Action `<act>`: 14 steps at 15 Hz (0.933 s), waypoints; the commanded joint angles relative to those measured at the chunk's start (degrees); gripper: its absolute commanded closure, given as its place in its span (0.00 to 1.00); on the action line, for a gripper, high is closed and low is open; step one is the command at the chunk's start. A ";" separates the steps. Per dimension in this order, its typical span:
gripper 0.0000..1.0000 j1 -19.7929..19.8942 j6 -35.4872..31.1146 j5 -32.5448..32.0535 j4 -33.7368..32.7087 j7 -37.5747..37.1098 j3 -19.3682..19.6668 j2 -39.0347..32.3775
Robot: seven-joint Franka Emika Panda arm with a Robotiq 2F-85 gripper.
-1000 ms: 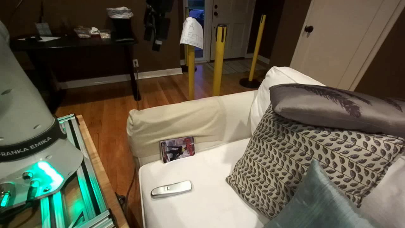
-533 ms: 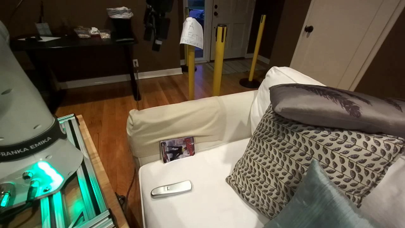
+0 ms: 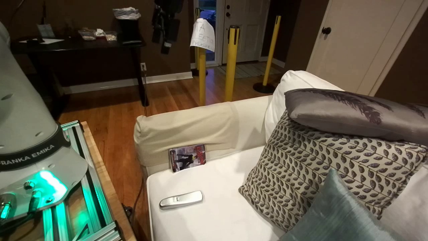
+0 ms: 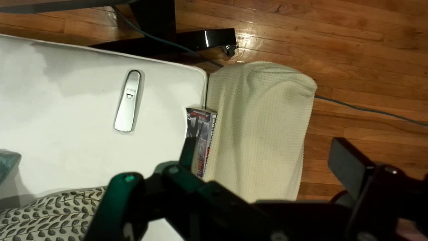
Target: Move the bottom brown pillow to the left
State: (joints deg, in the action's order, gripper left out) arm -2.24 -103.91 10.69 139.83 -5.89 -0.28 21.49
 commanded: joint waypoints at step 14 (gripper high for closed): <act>0.00 4.90 -40.54 -28.63 -6.96 -41.20 -1.63 -26.02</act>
State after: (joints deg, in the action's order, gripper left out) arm 2.29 -141.54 -8.58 136.65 -35.97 -2.38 2.07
